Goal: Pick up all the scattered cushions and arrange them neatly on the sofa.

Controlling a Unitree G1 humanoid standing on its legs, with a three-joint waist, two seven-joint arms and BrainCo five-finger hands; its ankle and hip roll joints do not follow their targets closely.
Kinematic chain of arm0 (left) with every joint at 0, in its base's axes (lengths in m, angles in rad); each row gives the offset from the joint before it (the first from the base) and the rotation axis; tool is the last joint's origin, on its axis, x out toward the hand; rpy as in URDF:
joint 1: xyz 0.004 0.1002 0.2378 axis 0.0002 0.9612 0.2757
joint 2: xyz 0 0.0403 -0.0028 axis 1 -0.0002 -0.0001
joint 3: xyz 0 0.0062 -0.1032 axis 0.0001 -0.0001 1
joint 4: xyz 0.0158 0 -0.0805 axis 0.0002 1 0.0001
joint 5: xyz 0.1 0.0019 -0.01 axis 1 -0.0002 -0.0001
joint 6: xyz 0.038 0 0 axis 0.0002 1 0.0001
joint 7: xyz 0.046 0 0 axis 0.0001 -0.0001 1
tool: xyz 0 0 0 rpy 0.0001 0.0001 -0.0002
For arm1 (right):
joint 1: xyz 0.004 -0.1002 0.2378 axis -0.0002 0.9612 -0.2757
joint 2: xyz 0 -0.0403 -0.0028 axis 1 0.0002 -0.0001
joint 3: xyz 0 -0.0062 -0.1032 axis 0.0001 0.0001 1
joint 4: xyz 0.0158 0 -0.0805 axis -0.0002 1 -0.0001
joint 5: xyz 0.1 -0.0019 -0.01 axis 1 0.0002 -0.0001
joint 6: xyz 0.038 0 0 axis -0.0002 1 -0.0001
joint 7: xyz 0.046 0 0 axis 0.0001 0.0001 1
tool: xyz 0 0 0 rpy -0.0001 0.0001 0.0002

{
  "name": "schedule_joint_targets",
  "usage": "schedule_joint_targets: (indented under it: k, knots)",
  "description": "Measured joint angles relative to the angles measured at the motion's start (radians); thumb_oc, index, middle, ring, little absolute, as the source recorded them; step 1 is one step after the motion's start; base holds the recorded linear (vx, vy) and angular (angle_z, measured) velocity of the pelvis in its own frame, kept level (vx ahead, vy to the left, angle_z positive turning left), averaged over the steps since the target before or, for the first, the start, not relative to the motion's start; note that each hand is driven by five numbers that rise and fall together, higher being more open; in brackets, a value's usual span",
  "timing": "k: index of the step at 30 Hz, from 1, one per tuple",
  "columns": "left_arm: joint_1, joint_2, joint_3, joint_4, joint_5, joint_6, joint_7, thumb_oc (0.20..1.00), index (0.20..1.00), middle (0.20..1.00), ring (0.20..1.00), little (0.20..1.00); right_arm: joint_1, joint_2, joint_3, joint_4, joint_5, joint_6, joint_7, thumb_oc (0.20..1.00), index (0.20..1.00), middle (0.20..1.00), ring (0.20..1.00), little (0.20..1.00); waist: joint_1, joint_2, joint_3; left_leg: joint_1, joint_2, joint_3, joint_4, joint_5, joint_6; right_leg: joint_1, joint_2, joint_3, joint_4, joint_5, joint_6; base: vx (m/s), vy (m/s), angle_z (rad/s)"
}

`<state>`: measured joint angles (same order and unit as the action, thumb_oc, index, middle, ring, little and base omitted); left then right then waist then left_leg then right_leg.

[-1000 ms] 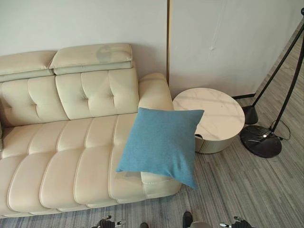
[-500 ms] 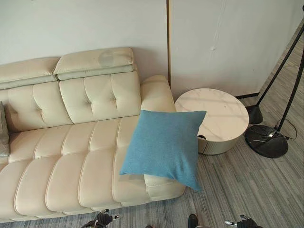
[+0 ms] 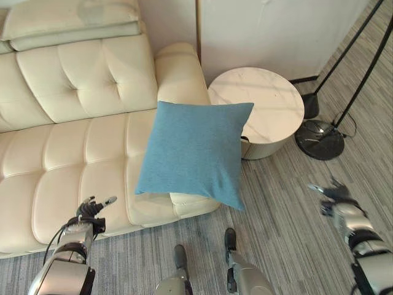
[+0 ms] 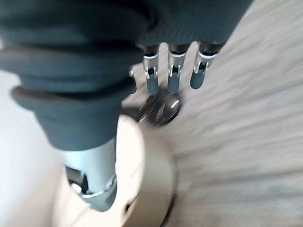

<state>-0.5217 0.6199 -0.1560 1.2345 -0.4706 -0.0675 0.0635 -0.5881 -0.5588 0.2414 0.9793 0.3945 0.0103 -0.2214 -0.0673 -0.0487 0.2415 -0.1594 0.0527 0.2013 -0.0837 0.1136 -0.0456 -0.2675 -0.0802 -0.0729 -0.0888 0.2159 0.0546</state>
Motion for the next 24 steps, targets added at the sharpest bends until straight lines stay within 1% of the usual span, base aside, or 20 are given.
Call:
schedule_joint_targets:
  k: [1,2,3,4,5,7,8,12,14,17,20,22,24]
  knots:
    - [-0.029,0.008,-0.029,-0.011,-0.023,0.0,0.001,1.0,1.0,1.0,1.0,1.0,-0.045,0.006,0.045,-0.015,0.0,0.002,-0.006,1.0,1.0,1.0,1.0,1.0,0.0,-0.005,0.007,-0.013,0.0,0.002,0.0,0.004,-0.001,-0.014,0.0,0.003,0.0,0.006,0.0,-0.06,0.025,-0.02]
    - [-0.065,0.011,-0.04,-0.023,-0.029,-0.004,0.001,1.0,1.0,1.0,1.0,1.0,-0.084,0.013,0.061,-0.037,0.0,-0.004,-0.007,1.0,1.0,1.0,1.0,1.0,0.0,-0.008,0.018,-0.022,0.0,0.002,0.0,0.012,-0.005,-0.025,0.001,0.005,0.005,0.011,-0.002,-0.06,0.025,-0.02]
    - [-0.105,0.012,-0.048,-0.03,-0.04,-0.009,0.002,1.0,1.0,1.0,1.0,1.0,-0.132,0.026,0.075,-0.052,0.001,-0.003,-0.016,1.0,1.0,1.0,1.0,1.0,0.0,-0.014,0.03,-0.031,0.0,0.001,0.0,0.017,-0.002,-0.032,0.003,0.005,0.005,0.017,-0.008,-0.06,0.048,-0.02]
    - [-0.184,0.02,-0.08,-0.035,-0.065,-0.01,0.003,1.0,1.0,1.0,1.0,1.0,-0.22,0.051,0.105,-0.07,0.001,-0.004,-0.019,1.0,1.0,1.0,1.0,1.0,0.001,-0.027,0.061,-0.032,0.001,0.002,0.0,0.021,-0.002,-0.035,0.006,0.01,0.005,0.034,-0.026,-0.05,0.034,-0.02]
    - [-0.213,0.018,-0.081,-0.04,-0.073,-0.014,0.004,1.0,1.0,1.0,1.0,1.0,-0.25,0.068,0.106,-0.086,0.001,-0.003,-0.023,1.0,1.0,1.0,1.0,1.0,0.001,-0.034,0.068,-0.032,0.001,0.002,0.0,0.021,-0.002,-0.035,0.007,0.01,0.005,0.036,-0.027,-0.05,0.051,-0.07]
    - [-0.279,0.022,-0.12,-0.034,-0.102,-0.012,0.004,1.0,1.0,1.0,1.0,1.0,-0.307,0.097,0.148,-0.125,0.001,-0.002,-0.038,1.0,1.0,1.0,1.0,1.0,-0.004,-0.049,0.08,-0.033,0.003,0.006,0.0,0.021,-0.002,-0.039,0.008,0.013,0.005,0.036,-0.028,-0.05,0.035,-0.05]
    - [-0.331,0.021,-0.139,-0.032,-0.104,-0.012,0.003,1.0,1.0,1.0,1.0,1.0,-0.341,0.114,0.174,-0.146,0.001,-0.002,-0.044,1.0,1.0,1.0,1.0,1.0,-0.005,-0.061,0.088,-0.033,0.002,0.006,0.001,0.021,-0.002,-0.04,0.008,0.014,0.006,0.037,-0.028,-0.04,0.024,-0.04]
    - [-0.429,0.02,-0.184,0.008,-0.117,-0.011,0.005,1.0,1.0,1.0,1.0,1.0,-0.378,0.123,0.224,-0.171,0.001,0.0,-0.065,1.0,1.0,1.0,1.0,1.0,-0.008,-0.079,0.1,-0.052,-0.002,0.01,0.001,0.02,-0.001,-0.061,0.005,0.016,0.006,0.038,-0.028,-0.06,0.042,-0.01]
    - [-0.471,0.018,-0.197,0.045,-0.142,-0.008,0.008,1.0,1.0,1.0,1.0,1.0,-0.386,0.146,0.231,-0.17,0.001,0.0,-0.074,1.0,1.0,1.0,1.0,1.0,-0.01,-0.09,0.106,-0.078,-0.003,0.017,0.001,0.02,-0.001,-0.089,0.003,0.017,0.006,0.042,-0.026,-0.03,0.012,-0.05]
    - [-0.473,-0.001,-0.195,0.079,-0.151,0.002,0.012,1.0,1.0,1.0,1.0,1.0,-0.385,0.185,0.258,-0.156,0.001,0.013,-0.085,1.0,1.0,1.0,1.0,1.0,-0.011,-0.096,0.122,-0.089,-0.001,0.023,0.002,0.02,-0.002,-0.101,0.004,0.017,0.006,0.042,-0.027,-0.01,0.009,-0.03]
    - [-0.475,-0.05,-0.196,0.077,-0.211,0.008,0.02,1.0,1.0,1.0,1.0,1.0,-0.389,0.239,0.258,-0.109,0.014,0.017,-0.107,1.0,1.0,1.0,1.0,1.0,-0.009,-0.098,0.139,-0.125,-0.001,0.019,0.052,-0.003,-0.001,-0.111,0.0,0.016,0.006,0.042,-0.027,-0.01,0.008,0.06]
    - [-0.472,-0.088,-0.198,0.062,-0.263,0.009,0.026,1.0,1.0,1.0,1.0,1.0,-0.383,0.281,0.262,-0.094,0.039,0.018,-0.128,1.0,1.0,1.0,1.0,1.0,-0.009,-0.099,0.142,-0.154,-0.002,0.01,0.07,-0.007,-0.001,-0.127,-0.001,0.015,0.006,0.045,-0.03,-0.01,0.016,0.08]
    - [-0.471,-0.095,-0.193,0.062,-0.289,0.002,0.037,1.0,1.0,1.0,1.0,1.0,-0.378,0.298,0.26,-0.092,0.055,0.018,-0.14,1.0,1.0,1.0,1.0,1.0,-0.008,-0.097,0.146,-0.161,0.0,0.005,0.076,-0.008,0.0,-0.131,-0.002,0.015,0.006,0.048,-0.03,-0.01,0.015,0.03]
